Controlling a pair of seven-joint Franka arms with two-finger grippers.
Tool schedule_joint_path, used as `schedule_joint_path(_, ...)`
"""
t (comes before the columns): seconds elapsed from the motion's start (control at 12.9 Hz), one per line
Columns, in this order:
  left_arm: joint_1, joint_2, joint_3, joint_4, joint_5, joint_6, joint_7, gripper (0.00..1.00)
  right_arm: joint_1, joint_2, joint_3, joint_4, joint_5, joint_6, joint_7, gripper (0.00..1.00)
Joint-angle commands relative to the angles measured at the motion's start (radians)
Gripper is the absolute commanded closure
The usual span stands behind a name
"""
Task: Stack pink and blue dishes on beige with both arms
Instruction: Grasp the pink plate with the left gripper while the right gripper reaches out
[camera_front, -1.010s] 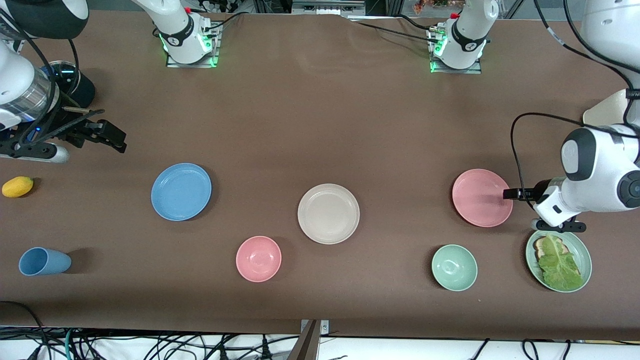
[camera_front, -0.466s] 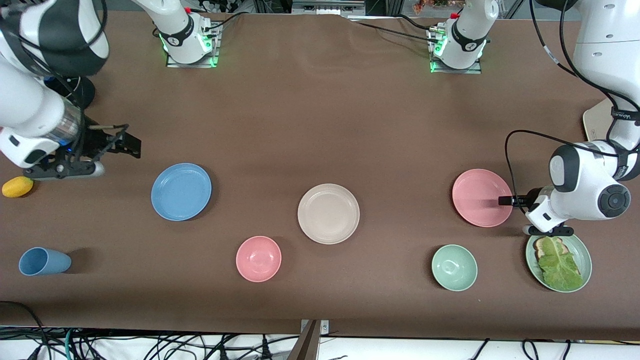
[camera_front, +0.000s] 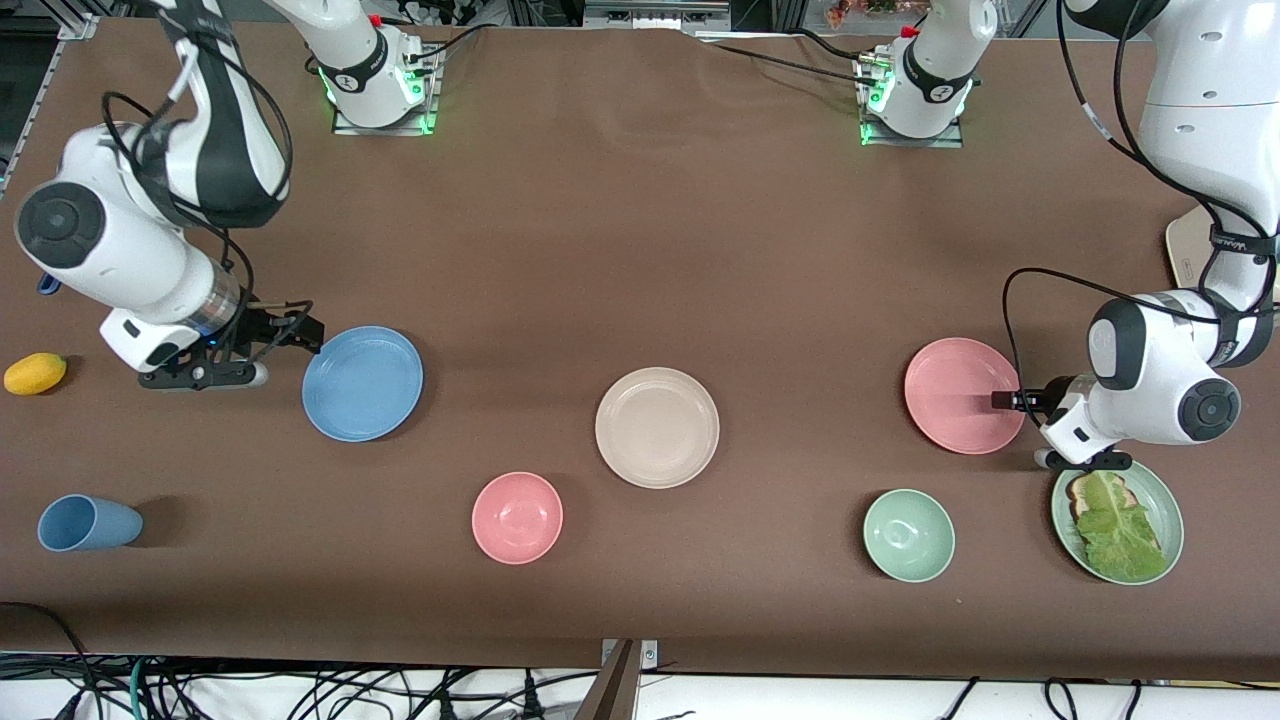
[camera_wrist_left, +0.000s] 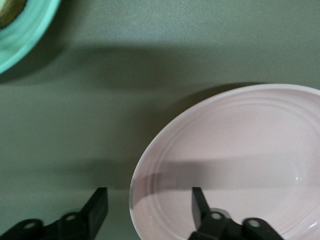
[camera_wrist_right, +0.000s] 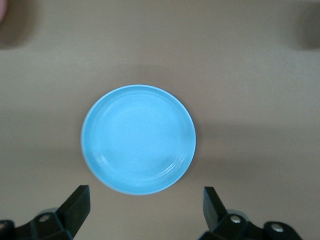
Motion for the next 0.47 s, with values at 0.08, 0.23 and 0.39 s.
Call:
schedule_joint_path(0.08, 0.011, -0.001, -0.005, 0.003, 0.019, 0.007, -0.002, 1.00, -0.013, 0.090, -0.048, -0.064, 0.003, 0.186, -0.078, 0.00)
schedule_joint_path(0.23, 0.011, 0.001, -0.005, 0.003, 0.019, 0.007, -0.002, 1.00, -0.048, 0.147, -0.048, -0.065, 0.004, 0.241, -0.092, 0.00)
schedule_joint_path(0.39, 0.011, -0.001, -0.005, 0.009, 0.019, 0.003, -0.002, 1.00, -0.077, 0.194, -0.046, -0.069, 0.022, 0.300, -0.129, 0.00)
